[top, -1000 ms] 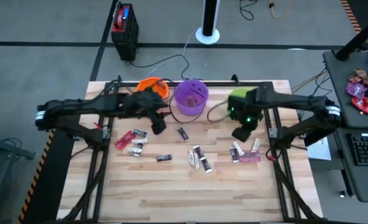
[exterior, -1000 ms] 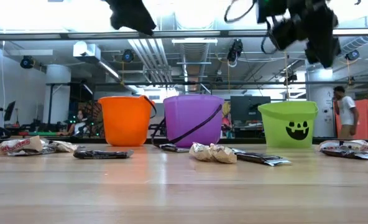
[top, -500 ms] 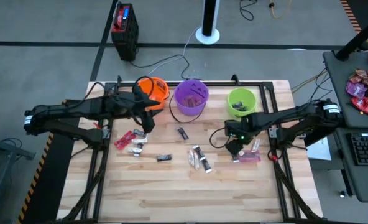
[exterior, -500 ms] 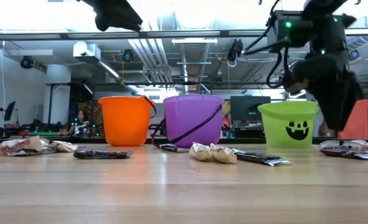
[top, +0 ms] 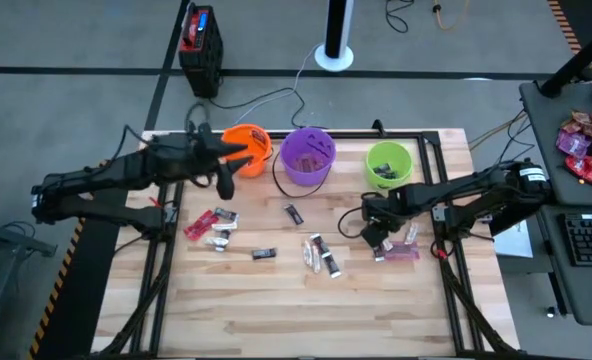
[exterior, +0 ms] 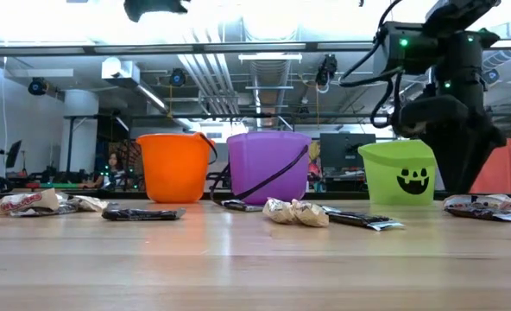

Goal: Sort candy by brand, put in halloween buckets
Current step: Put the white chocolate bar into the orange bucket

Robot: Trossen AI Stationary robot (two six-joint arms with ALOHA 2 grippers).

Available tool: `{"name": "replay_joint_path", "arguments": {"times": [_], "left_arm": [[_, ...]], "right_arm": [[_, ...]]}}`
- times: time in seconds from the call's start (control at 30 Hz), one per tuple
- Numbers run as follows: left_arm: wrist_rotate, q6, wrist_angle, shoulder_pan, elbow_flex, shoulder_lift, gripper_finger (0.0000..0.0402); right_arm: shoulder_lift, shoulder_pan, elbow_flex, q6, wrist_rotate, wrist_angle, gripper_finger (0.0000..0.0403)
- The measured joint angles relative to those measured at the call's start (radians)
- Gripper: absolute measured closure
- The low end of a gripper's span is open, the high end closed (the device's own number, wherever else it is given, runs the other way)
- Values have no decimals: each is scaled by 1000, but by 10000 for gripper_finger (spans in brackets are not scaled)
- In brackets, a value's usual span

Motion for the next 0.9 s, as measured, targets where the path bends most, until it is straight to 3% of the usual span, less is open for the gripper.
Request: {"name": "replay_joint_path", "arguments": {"times": [0.3,0.5,0.63,0.73,0.83,0.9], "left_arm": [[-17,114,43,-1,66,-5,267],[-144,188,40,-1,66,15,267],[-159,82,35,0,66,23,267],[-46,29,26,19,66,23,267],[223,-42,22,70,57,19,271],[423,-62,21,106,38,25,276]], "right_arm": [[0,0,-113,12,1,155,258],[-5,0,-142,9,10,186,328],[-21,0,-119,-14,29,194,348],[-61,-1,-56,-19,41,211,348],[-95,-1,27,-50,50,296,348],[-115,-10,85,-84,77,445,348]]}}
